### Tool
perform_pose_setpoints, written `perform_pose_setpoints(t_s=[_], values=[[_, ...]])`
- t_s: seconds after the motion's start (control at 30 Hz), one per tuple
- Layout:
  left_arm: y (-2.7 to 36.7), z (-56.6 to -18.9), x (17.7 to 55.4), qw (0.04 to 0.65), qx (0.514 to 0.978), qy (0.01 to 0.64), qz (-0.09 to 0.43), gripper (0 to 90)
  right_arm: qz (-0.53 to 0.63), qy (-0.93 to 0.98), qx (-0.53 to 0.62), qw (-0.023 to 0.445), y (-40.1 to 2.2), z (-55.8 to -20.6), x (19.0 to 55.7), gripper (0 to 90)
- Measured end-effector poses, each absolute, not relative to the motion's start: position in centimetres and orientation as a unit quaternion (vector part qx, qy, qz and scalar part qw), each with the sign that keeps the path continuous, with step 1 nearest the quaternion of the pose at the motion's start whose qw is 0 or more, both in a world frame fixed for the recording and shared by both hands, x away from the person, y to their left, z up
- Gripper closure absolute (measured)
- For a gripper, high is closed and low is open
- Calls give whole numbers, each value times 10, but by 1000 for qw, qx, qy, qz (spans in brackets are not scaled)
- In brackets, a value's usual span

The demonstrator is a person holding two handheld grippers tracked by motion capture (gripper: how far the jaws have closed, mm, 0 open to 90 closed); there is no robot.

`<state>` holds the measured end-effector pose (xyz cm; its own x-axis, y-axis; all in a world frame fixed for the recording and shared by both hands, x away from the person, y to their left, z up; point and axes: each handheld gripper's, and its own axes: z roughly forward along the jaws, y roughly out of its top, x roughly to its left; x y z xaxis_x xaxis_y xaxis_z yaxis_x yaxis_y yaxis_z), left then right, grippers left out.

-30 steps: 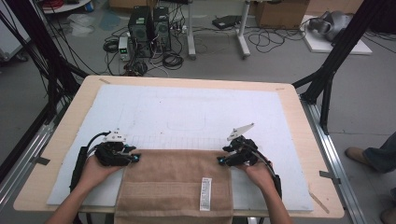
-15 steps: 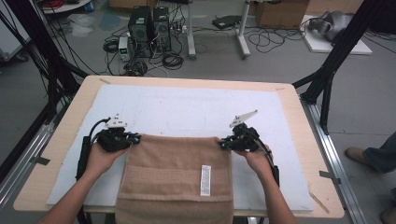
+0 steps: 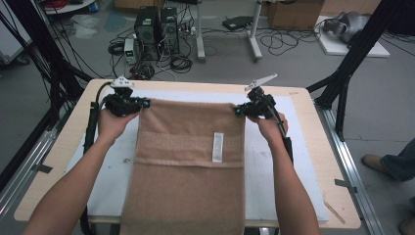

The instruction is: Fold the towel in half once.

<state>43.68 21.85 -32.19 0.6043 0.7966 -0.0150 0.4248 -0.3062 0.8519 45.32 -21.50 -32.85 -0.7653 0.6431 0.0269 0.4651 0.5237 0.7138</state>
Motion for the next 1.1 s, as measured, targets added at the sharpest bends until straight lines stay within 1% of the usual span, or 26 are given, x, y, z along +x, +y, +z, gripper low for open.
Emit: perform_pose_setpoints(t_s=[0.07, 0.1, 0.13, 0.17, 0.23, 0.27, 0.3, 0.37, 0.43, 0.57, 0.6, 0.7, 0.77, 0.83, 0.87, 0.97, 1.1], values=[[218, -309, 444, 451, 773, 388, 223, 827, 381, 857, 319, 135, -217, -311, 461, 812], [218, -306, 447, 456, 769, 388, 226, 821, 381, 855, 323, 143, -217, -303, 465, 779], [218, -306, 449, 455, 769, 389, 225, 802, 381, 853, 321, 157, -217, -299, 467, 692], [219, -307, 451, 450, 771, 391, 222, 759, 378, 851, 324, 168, -217, -297, 470, 602], [224, -315, 451, 445, 774, 399, 208, 688, 381, 846, 340, 152, -220, -298, 474, 548], [226, -318, 450, 442, 776, 400, 207, 650, 373, 849, 342, 153, -220, -301, 473, 526], [229, -322, 447, 442, 775, 401, 207, 619, 369, 852, 341, 149, -220, -304, 472, 524], [234, -330, 441, 442, 775, 403, 202, 598, 367, 854, 334, 154, -221, -314, 464, 503], [238, -337, 434, 445, 775, 402, 198, 552, 368, 856, 338, 135, -223, -324, 458, 483], [240, -347, 417, 450, 780, 392, 190, 513, 373, 858, 330, 123, -222, -339, 439, 446], [239, -350, 412, 454, 778, 392, 188, 488, 377, 858, 329, 118, -222, -342, 435, 433], [238, -358, 400, 454, 784, 382, 182, 458, 380, 860, 325, 101, -220, -350, 424, 402], [237, -364, 393, 454, 787, 377, 179, 441, 388, 858, 320, 103, -220, -354, 415, 406], [236, -368, 388, 442, 799, 372, 168, 420, 396, 856, 318, 99, -220, -356, 409, 404], [236, -370, 385, 443, 799, 367, 173, 408, 394, 858, 314, 99, -219, -358, 406, 405], [237, -376, 375, 452, 797, 366, 165, 416, 392, 861, 309, 99, -220, -365, 397, 411], [236, -392, 365, 438, 806, 365, 159, 420, 390, 860, 316, 90, -222, -379, 390, 439]])
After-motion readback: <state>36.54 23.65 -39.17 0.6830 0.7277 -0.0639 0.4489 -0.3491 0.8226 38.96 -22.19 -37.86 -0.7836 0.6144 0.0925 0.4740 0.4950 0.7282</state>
